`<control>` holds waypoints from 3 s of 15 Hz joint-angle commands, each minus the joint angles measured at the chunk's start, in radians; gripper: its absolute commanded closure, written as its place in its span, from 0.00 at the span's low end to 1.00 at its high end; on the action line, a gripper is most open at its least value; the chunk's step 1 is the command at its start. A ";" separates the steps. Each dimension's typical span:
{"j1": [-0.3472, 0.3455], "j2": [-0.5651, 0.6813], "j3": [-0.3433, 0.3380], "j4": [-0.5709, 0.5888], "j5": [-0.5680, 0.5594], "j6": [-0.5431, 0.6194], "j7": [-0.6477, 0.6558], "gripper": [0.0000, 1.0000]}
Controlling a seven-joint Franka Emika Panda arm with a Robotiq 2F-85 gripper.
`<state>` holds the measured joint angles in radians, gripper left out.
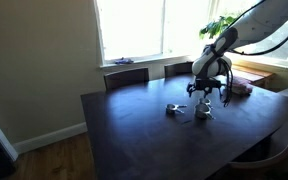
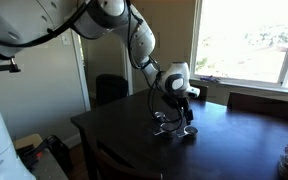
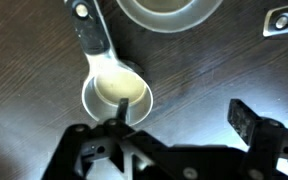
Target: Pile up the silver pots
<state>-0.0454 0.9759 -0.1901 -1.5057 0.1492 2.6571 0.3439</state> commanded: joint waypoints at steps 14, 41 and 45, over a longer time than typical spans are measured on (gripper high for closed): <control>-0.067 0.208 0.004 0.306 -0.007 -0.193 0.040 0.33; -0.065 0.050 0.043 0.124 -0.029 -0.137 -0.170 0.94; -0.051 0.010 0.042 0.062 -0.052 -0.101 -0.198 0.94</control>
<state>-0.1010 1.0741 -0.1605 -1.3155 0.1269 2.5141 0.1680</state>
